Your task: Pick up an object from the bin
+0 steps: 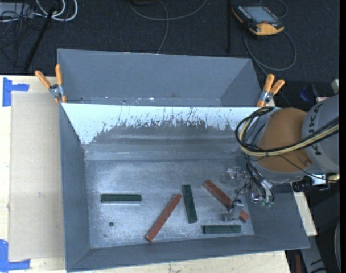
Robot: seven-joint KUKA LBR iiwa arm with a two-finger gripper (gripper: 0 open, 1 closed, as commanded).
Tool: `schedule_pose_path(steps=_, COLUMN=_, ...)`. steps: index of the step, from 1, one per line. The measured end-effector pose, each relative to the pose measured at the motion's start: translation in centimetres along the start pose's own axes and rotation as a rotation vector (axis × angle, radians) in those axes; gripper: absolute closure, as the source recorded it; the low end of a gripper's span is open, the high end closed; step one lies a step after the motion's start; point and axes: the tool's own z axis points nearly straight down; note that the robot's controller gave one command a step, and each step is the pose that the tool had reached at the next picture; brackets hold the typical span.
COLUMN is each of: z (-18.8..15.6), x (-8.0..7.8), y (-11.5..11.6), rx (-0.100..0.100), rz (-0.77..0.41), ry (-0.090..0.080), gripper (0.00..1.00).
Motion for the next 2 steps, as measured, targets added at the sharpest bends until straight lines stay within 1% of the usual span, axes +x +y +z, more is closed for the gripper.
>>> schedule_pose_path(steps=1, z=-0.2, x=0.1, y=0.3, rx=-0.002, rz=-0.006, ry=0.001, gripper=1.00)
schedule_pose_path(steps=2, z=-16.1, x=0.1, y=-0.8, rx=-0.001, rz=-0.071, ry=-0.009, gripper=1.00)
